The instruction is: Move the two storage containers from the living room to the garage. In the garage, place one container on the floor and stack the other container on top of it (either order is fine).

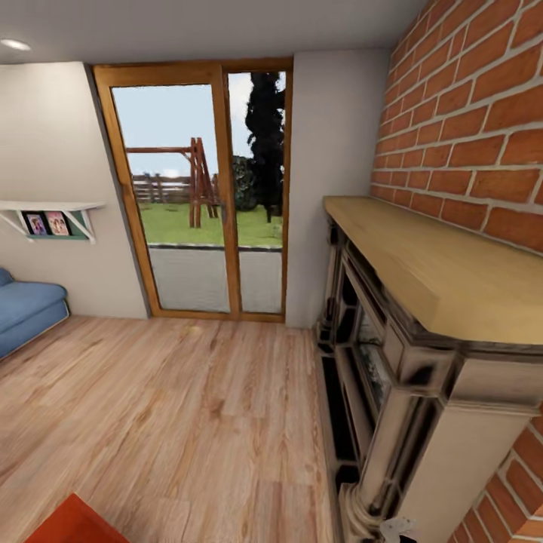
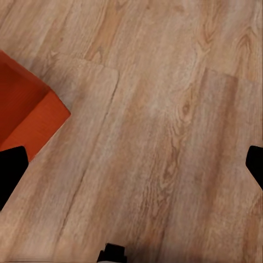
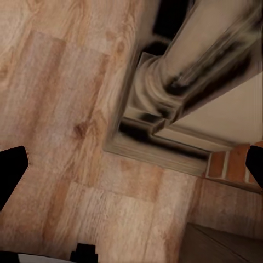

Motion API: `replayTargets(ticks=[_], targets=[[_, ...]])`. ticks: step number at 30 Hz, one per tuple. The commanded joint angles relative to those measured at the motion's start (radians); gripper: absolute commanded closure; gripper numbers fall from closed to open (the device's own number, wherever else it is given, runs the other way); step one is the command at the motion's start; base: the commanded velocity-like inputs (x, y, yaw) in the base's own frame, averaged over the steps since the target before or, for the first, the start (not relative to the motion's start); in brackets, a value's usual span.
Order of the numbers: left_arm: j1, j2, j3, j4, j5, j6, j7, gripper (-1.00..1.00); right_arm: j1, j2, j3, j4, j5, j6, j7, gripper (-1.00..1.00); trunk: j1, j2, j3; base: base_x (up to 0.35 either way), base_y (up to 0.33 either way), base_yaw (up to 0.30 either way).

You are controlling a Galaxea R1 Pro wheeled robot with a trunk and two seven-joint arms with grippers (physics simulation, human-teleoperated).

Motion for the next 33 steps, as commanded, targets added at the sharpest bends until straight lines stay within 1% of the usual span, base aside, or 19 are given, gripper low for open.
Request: replayTargets(ticks=[1,33], targets=[[-0.002,0.0,0.001,0.004,0.001,-0.007,0.001,-1.0,-0.002,0.0,0.007,0.004,0.004,-0.006,-0.003,-1.0,0.001,-0.002,-0.002,0.0,0.0,0.297],[-0.002,-0.003,0.002,0.004,0.001,-0.004,0.003,-1.0,-0.001,0.0,0.007,0.004,0.004,-0.006,-0.003,-1.0,0.001,-0.002,-0.002,0.0,0.0,0.297]])
